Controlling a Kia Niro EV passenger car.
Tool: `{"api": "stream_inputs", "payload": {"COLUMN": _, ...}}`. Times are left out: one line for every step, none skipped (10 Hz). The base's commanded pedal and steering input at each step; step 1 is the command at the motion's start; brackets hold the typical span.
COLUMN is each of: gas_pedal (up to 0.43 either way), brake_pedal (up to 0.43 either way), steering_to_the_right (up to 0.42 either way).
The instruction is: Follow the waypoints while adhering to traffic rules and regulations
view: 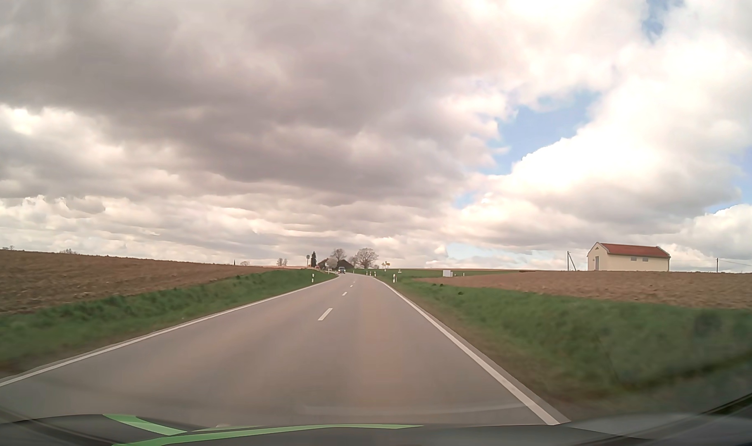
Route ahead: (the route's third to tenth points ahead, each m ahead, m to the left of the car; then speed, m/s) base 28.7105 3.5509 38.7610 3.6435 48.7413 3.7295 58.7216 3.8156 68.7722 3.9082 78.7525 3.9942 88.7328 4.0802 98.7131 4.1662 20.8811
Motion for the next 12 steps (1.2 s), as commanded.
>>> {"api": "stream_inputs", "payload": {"gas_pedal": 0.339, "brake_pedal": 0.0, "steering_to_the_right": -0.001}}
{"api": "stream_inputs", "payload": {"gas_pedal": 0.339, "brake_pedal": 0.0, "steering_to_the_right": -0.001}}
{"api": "stream_inputs", "payload": {"gas_pedal": 0.339, "brake_pedal": 0.0, "steering_to_the_right": -0.001}}
{"api": "stream_inputs", "payload": {"gas_pedal": 0.339, "brake_pedal": 0.0, "steering_to_the_right": -0.001}}
{"api": "stream_inputs", "payload": {"gas_pedal": 0.339, "brake_pedal": 0.0, "steering_to_the_right": -0.001}}
{"api": "stream_inputs", "payload": {"gas_pedal": 0.339, "brake_pedal": 0.0, "steering_to_the_right": -0.001}}
{"api": "stream_inputs", "payload": {"gas_pedal": 0.339, "brake_pedal": 0.0, "steering_to_the_right": -0.001}}
{"api": "stream_inputs", "payload": {"gas_pedal": 0.339, "brake_pedal": 0.0, "steering_to_the_right": -0.001}}
{"api": "stream_inputs", "payload": {"gas_pedal": 0.339, "brake_pedal": 0.0, "steering_to_the_right": -0.001}}
{"api": "stream_inputs", "payload": {"gas_pedal": 0.339, "brake_pedal": 0.0, "steering_to_the_right": -0.001}}
{"api": "stream_inputs", "payload": {"gas_pedal": 0.339, "brake_pedal": 0.0, "steering_to_the_right": -0.001}}
{"api": "stream_inputs", "payload": {"gas_pedal": 0.339, "brake_pedal": 0.0, "steering_to_the_right": -0.001}}
